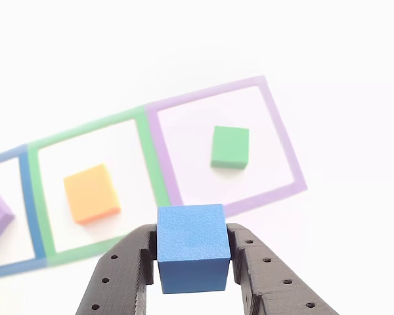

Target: Tower of hanoi

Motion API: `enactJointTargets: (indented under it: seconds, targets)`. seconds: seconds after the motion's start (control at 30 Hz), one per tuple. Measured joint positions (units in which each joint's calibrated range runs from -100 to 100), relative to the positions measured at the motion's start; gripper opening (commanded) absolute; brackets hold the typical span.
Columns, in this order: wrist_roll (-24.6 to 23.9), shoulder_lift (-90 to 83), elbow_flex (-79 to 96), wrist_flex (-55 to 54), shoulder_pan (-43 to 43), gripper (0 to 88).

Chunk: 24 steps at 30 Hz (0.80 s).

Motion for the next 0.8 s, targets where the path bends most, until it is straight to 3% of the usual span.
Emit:
enactJointTargets:
  seconds: [0.23,0.43,0.6,0.8]
  targets:
    - [0.0,-0.8,23.0,-23.0,2.0,2.3]
    - [0.0,4.5,41.3,-51.9,2.5,2.2]
    - [0.0,12.7,47.5,-70.9,2.7,2.4]
    - [0.0,21.7,48.9,-84.3,2.9,2.3]
